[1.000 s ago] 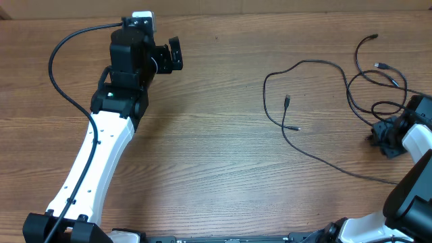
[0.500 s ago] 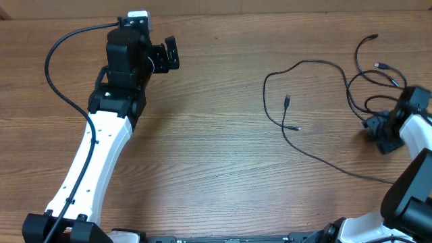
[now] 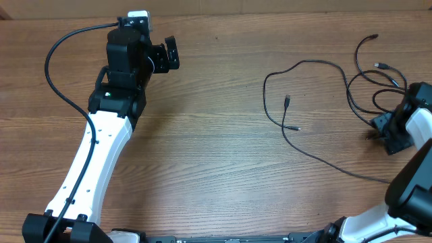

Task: Untangle cables

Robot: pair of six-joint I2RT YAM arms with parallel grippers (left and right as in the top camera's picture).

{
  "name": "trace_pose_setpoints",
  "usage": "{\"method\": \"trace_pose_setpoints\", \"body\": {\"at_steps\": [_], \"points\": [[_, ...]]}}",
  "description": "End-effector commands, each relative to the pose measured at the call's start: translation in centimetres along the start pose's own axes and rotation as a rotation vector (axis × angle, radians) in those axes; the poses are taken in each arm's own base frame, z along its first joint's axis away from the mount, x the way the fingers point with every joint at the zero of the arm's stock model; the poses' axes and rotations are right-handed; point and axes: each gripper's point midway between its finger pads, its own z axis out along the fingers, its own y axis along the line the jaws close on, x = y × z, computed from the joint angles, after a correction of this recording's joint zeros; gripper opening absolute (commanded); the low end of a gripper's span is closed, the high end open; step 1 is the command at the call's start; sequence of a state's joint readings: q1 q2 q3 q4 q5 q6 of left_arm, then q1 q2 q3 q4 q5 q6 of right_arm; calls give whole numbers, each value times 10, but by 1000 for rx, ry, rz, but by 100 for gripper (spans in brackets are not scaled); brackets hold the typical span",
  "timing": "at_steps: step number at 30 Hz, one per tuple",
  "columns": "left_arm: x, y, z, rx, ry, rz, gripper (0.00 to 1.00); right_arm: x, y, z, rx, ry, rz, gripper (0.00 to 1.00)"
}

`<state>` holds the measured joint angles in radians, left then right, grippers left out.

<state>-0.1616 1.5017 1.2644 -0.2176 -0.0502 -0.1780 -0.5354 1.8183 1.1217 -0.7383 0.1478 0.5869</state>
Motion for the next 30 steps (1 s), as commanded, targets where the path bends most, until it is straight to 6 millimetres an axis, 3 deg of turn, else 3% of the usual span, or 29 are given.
{"method": "trace_pose_setpoints", "body": {"at_steps": [1,24,30], "points": [[-5,7,0,-33,-16,-6,100,-4,-1,3,15,-8,15,65],[-5,8,0,-35,-16,-6,100,-5,21,11,-84,8,16,54],[-5,8,0,-37,-17,-6,99,-1,21,20,-71,25,10,42]]}}
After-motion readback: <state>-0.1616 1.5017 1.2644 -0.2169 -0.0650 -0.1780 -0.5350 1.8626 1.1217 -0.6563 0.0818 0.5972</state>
